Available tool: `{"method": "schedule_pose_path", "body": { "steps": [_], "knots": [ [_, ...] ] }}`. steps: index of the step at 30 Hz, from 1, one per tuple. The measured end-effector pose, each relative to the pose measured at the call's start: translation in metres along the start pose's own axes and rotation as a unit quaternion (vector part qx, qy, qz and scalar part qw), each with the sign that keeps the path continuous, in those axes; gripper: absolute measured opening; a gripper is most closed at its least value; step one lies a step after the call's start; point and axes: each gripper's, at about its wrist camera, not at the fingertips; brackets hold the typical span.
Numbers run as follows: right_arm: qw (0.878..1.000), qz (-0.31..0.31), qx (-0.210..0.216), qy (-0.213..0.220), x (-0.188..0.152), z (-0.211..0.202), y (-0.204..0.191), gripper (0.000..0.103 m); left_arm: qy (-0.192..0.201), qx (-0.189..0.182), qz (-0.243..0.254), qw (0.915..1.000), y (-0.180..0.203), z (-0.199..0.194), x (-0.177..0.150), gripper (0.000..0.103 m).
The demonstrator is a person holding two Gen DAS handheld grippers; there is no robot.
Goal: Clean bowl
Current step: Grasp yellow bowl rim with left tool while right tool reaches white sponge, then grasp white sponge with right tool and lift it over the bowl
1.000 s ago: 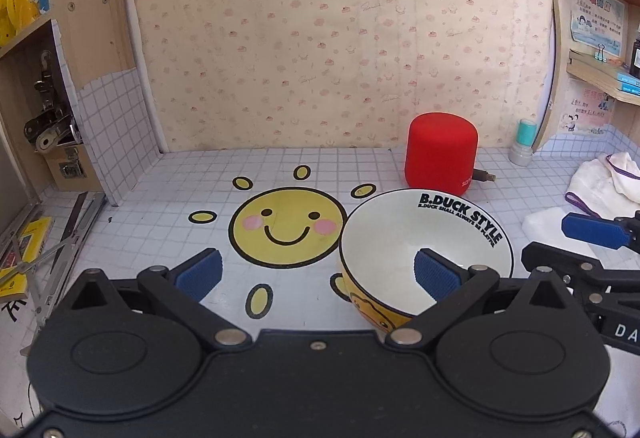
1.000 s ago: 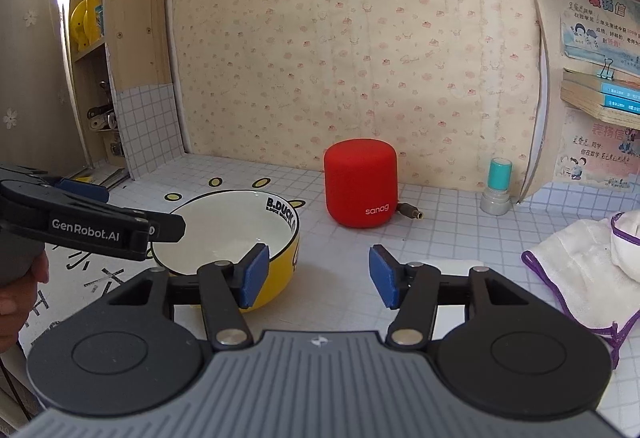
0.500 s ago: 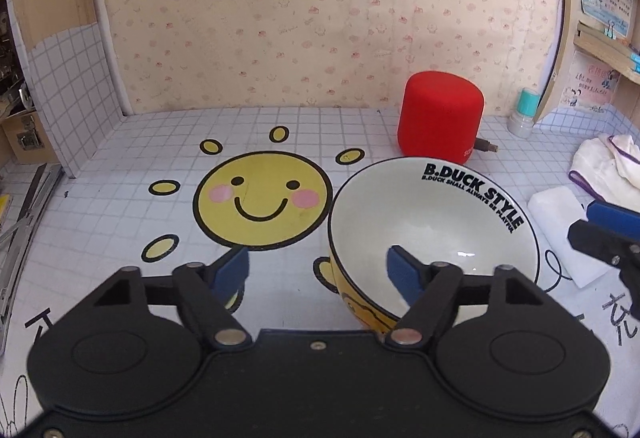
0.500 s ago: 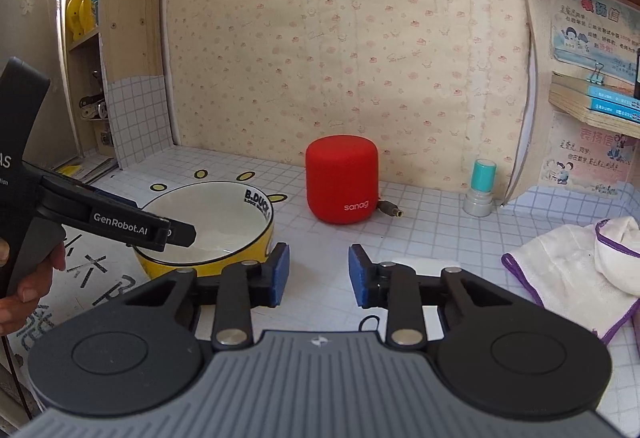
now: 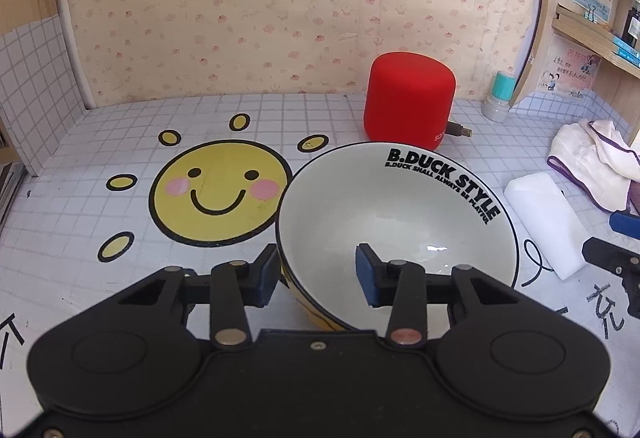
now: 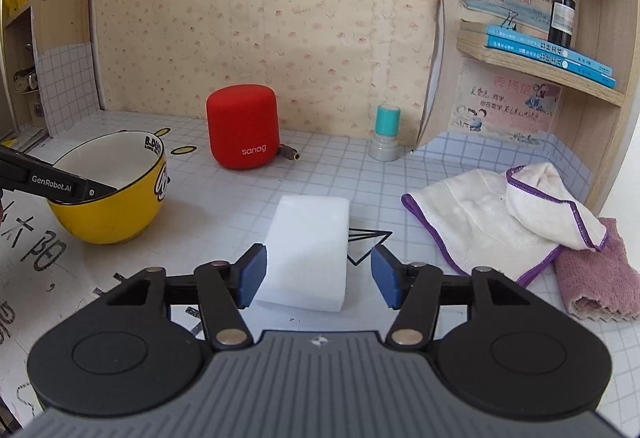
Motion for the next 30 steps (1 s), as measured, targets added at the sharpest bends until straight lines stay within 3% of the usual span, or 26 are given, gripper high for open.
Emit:
{"method": "schedule_pose_path", "body": {
  "steps": [2,10,14,18,24,30],
  "knots": [
    [1.000,0.014,0.005,-0.005,0.004,0.005,-0.001,0.071,0.000,-0.001,-0.001,1.0000,0.001,0.000,-0.001,0.043],
    [0.999,0.008,-0.009,-0.043,0.014,0.035,-0.016,0.075,0.001,-0.005,-0.001,1.0000,0.000,0.000,0.000,0.043],
    [0.999,-0.002,-0.003,-0.041,0.010,0.040,-0.019,0.061,0.007,-0.004,0.008,0.9999,-0.001,0.000,0.000,0.044],
    [0.999,-0.012,0.021,-0.042,0.013,0.039,-0.018,0.058,0.011,-0.003,0.016,0.9998,-0.001,0.002,0.000,0.044],
    [0.999,-0.037,0.028,-0.008,0.021,0.024,-0.025,0.058,0.016,-0.003,0.020,0.9997,-0.002,0.006,0.001,0.050],
    [0.990,-0.125,0.052,0.033,0.052,0.001,-0.046,0.058,0.025,-0.011,0.022,0.9994,-0.002,0.009,0.001,0.050]
  ]
}}
Point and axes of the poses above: each gripper's, at about its wrist camera, not at the fingertips, and z roughly the way its jaws point, y to its right, x to its top, and after that the axes turned 12 degrees about -y, right-handed
